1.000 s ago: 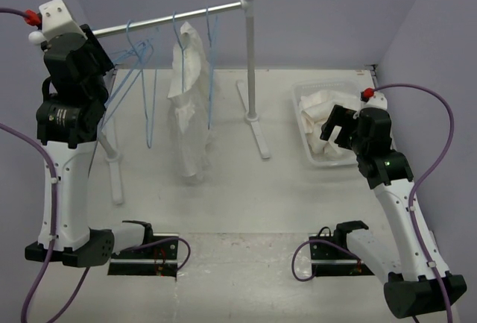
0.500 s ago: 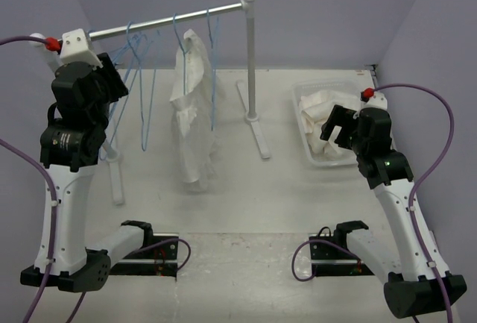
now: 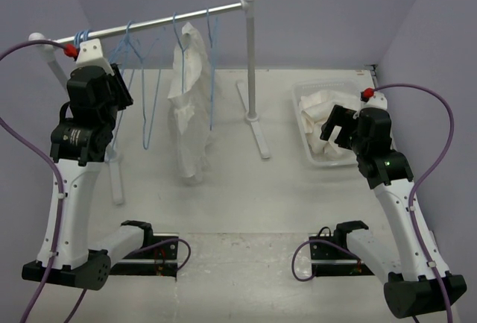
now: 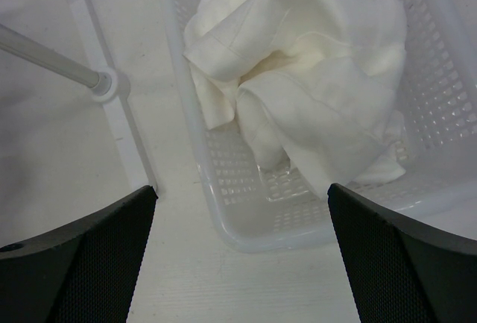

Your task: Remove the skirt from the hanger

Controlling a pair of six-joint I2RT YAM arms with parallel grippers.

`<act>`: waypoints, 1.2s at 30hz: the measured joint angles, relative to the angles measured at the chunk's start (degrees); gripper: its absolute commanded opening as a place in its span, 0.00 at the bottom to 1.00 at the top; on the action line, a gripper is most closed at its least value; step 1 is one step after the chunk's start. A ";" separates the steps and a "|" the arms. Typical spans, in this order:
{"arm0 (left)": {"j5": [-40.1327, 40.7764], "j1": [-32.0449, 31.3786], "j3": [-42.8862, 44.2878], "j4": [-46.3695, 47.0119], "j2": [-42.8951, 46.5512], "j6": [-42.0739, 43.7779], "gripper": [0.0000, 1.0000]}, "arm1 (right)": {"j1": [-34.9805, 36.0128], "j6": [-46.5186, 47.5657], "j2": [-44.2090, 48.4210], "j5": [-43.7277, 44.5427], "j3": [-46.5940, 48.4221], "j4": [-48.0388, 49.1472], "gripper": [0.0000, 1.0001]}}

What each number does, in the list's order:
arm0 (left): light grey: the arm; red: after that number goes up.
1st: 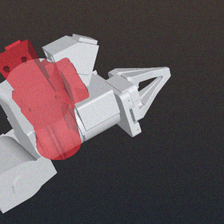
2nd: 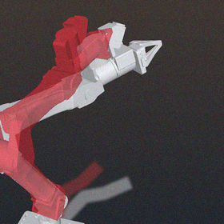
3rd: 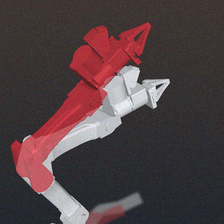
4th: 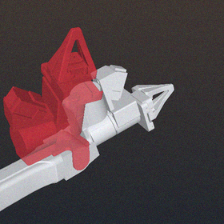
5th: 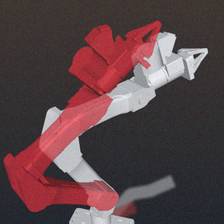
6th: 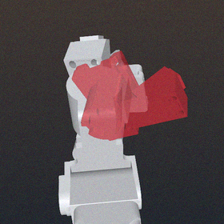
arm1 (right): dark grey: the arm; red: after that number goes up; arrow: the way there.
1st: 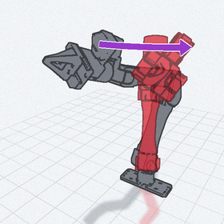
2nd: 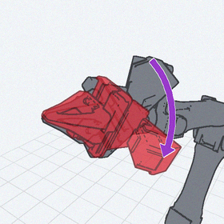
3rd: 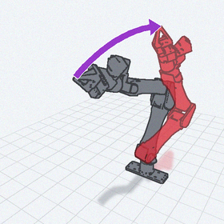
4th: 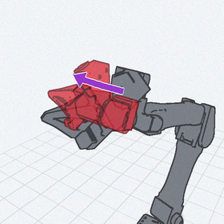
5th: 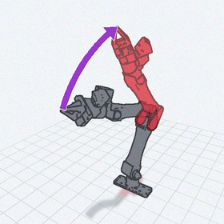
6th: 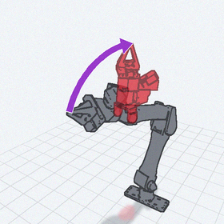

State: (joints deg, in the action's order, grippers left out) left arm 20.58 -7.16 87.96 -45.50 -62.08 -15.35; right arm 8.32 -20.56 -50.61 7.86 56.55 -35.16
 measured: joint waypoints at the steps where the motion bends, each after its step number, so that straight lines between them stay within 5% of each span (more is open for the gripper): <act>1: -0.37 0.00 -0.07 0.00 0.24 0.15 0.44 | 0.00 0.00 0.00 0.00 0.00 0.00 0.99; 9: -5.42 0.00 -0.22 -0.02 4.90 1.49 0.49 | 0.00 0.00 -0.02 0.02 0.00 0.00 0.99; 29: 3.28 0.00 -2.49 -0.85 3.15 1.86 0.45 | 0.00 0.02 -0.02 0.04 0.00 0.00 0.99; 36: 1.99 0.00 -2.40 -0.28 4.07 3.45 0.51 | 0.00 0.02 -0.57 0.04 0.00 -0.02 0.99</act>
State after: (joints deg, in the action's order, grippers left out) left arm 22.57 -7.16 85.56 -45.78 -58.02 -11.90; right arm 8.32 -20.53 -51.18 7.90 56.55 -35.18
